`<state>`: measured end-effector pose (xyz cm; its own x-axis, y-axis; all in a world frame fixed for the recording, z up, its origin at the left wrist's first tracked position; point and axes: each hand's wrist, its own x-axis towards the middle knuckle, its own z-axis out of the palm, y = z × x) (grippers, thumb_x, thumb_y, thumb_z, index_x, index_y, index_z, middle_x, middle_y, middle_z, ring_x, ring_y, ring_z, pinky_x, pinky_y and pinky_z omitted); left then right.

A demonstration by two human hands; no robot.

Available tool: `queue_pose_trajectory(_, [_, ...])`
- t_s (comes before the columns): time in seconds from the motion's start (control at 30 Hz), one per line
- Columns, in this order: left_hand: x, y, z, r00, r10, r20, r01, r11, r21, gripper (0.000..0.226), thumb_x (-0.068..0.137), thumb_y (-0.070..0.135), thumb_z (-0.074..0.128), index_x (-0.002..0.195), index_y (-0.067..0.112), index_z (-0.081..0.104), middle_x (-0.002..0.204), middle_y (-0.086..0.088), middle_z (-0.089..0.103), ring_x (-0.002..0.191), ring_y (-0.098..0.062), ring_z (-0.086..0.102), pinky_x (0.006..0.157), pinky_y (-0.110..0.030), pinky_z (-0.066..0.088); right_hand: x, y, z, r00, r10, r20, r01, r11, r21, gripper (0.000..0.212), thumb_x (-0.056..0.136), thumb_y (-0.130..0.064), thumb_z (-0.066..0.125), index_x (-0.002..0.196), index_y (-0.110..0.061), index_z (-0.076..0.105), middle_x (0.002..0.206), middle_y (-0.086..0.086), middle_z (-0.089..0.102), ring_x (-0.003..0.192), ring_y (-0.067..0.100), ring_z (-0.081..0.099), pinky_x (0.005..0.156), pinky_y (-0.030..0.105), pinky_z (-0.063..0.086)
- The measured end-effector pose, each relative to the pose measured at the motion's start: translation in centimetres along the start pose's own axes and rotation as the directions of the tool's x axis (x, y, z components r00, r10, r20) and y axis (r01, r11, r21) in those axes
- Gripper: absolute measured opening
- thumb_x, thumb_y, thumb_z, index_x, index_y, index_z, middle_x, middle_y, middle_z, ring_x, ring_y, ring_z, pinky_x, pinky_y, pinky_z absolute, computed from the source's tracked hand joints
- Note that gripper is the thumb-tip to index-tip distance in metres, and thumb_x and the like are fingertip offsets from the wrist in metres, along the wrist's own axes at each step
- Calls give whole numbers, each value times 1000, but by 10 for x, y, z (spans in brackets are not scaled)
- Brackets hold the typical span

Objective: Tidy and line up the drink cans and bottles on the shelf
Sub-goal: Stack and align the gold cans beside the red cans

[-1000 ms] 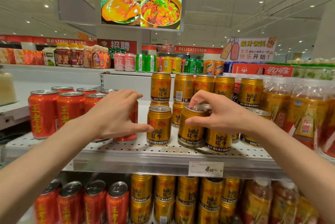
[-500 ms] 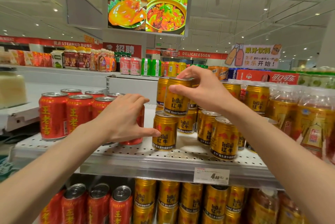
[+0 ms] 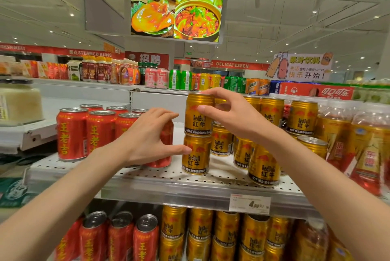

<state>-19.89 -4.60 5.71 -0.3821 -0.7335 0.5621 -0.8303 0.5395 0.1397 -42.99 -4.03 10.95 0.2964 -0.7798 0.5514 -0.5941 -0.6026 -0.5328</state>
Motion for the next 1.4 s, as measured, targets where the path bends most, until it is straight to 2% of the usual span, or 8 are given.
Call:
queue_pose_trajectory(0.13, [-18, -5, 7, 965, 59, -256, -75, 996, -53, 73, 83, 64, 64, 141, 22, 51, 140, 7, 51, 131, -7, 41, 113, -31, 36, -14, 9, 0, 998, 50, -26, -49, 997, 63, 60, 95, -41, 64, 150, -36, 39, 138, -11, 49, 117, 12, 63, 95, 37, 58])
queue_pose_trajectory(0.27, [-38, 19, 20, 883, 22, -469, -97, 986, -137, 39, 89, 34, 70, 123, 17, 62, 113, 5, 64, 104, -10, 59, 94, -29, 51, -27, 22, 12, 996, 77, -52, -70, 991, 115, 68, 94, -46, 64, 153, -41, 31, 148, -3, 49, 120, 15, 62, 96, 48, 58])
queue_pose_trajectory(0.37, [-42, 39, 38, 912, -72, -404, -33, 969, -246, 52, 89, 36, 71, 136, 20, 55, 116, 10, 65, 92, -5, 64, 81, -32, 59, -29, 24, 22, 995, 85, -54, -76, 985, 153, 75, 93, -45, 66, 157, -39, 26, 151, -1, 47, 117, 11, 60, 99, 45, 57])
queue_pose_trajectory(0.6, [-32, 45, 60, 958, -206, -198, 139, 942, -306, 80, 86, 57, 66, 153, 39, 26, 141, 11, 58, 102, -5, 70, 97, -45, 54, -25, 32, 24, 989, 130, -66, -116, 975, 188, 75, 91, -45, 69, 155, -29, 34, 148, 2, 54, 121, 19, 64, 97, 49, 57])
queue_pose_trajectory(0.97, [-34, 52, 70, 925, -294, -242, 192, 910, -368, 77, 85, 59, 66, 151, 41, 31, 135, 12, 62, 103, -6, 69, 96, -49, 54, -22, 29, 25, 985, 152, -83, -141, 982, 127, 73, 91, -47, 68, 153, -24, 37, 142, 1, 59, 117, 18, 64, 96, 46, 58])
queue_pose_trajectory(1.1, [-35, 51, 71, 931, -294, -215, 197, 903, -382, 80, 86, 60, 64, 153, 37, 26, 140, 11, 59, 109, -10, 67, 97, -50, 53, -27, 21, 15, 992, 117, -51, -117, 993, 0, 68, 96, -45, 63, 154, -24, 35, 136, -7, 58, 114, 8, 59, 91, 27, 54])
queue_pose_trajectory(1.27, [-33, 47, 72, 962, -232, -146, 161, 909, -384, 84, 92, 55, 59, 158, 31, 13, 158, 6, 39, 136, -12, 50, 110, -49, 45, -54, 22, -34, 1000, 0, -21, -8, 914, -406, 56, 96, -50, 58, 145, -26, 48, 144, -7, 56, 131, 9, 51, 109, 34, 46])
queue_pose_trajectory(1.4, [-29, 52, 72, 973, -193, -128, 120, 893, -435, 83, 95, 45, 60, 158, 37, 6, 156, 13, 37, 134, -7, 48, 114, -41, 40, -87, 42, -61, 988, 125, 92, -38, 771, -636, 65, 91, -60, 57, 147, -29, 46, 147, -8, 52, 135, 11, 45, 113, 35, 41])
